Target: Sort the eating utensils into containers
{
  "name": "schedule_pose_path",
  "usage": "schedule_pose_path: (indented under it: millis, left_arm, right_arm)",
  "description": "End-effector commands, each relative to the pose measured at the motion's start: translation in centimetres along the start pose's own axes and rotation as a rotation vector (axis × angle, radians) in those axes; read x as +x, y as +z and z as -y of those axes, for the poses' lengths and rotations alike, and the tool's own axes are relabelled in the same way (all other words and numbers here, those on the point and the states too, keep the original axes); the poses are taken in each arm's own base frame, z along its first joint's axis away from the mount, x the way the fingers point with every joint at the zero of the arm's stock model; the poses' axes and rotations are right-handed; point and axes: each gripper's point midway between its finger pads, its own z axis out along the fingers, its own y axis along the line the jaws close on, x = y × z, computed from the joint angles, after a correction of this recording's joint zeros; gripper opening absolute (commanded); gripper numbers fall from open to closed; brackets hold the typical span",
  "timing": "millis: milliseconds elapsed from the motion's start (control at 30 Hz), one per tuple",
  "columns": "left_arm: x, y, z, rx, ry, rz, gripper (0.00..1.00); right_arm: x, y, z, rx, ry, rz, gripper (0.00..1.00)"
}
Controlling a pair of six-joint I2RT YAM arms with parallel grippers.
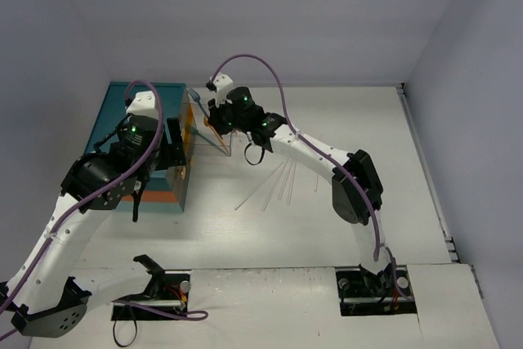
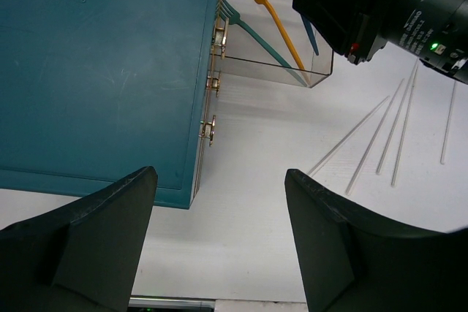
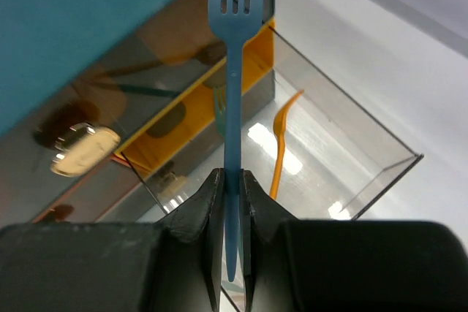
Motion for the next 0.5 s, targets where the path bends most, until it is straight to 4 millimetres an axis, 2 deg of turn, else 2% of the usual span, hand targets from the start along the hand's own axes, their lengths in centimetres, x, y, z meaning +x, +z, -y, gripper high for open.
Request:
schedule_pose_path:
  millis: [0, 133, 233, 333, 467]
  left_arm:
    - [-1.2, 0.0, 0.1, -0.005, -0.029, 0.031, 0.68]
    - [-0.9, 0.4, 0.5, 0.000, -0.023, 0.015, 0.68]
    - [-0.8, 0.6, 0.7, 0.002, -0.021, 0.006, 0.68]
    - [-0.8, 0.7, 0.8, 0.005, -0.022, 0.004, 0.68]
    - [-1.3, 1.2, 1.8, 0.018, -0.019, -0.009, 0.68]
  right_arm:
    - [-2.2, -0.9, 0.2, 0.036, -0.021, 0.082, 0.02]
    - [-1.6, -1.0, 0.4, 0.044, -0.034, 0.071, 0.06]
    - [-1.9, -1.3, 0.1, 0.033, -0.042, 0.074, 0.15]
    - [-2.9, -2.1, -0.4, 0.012, -0.046, 0.094, 0.32]
    - [-6.4, -5.5, -0.5, 0.030, -0.064, 0.167, 0.48]
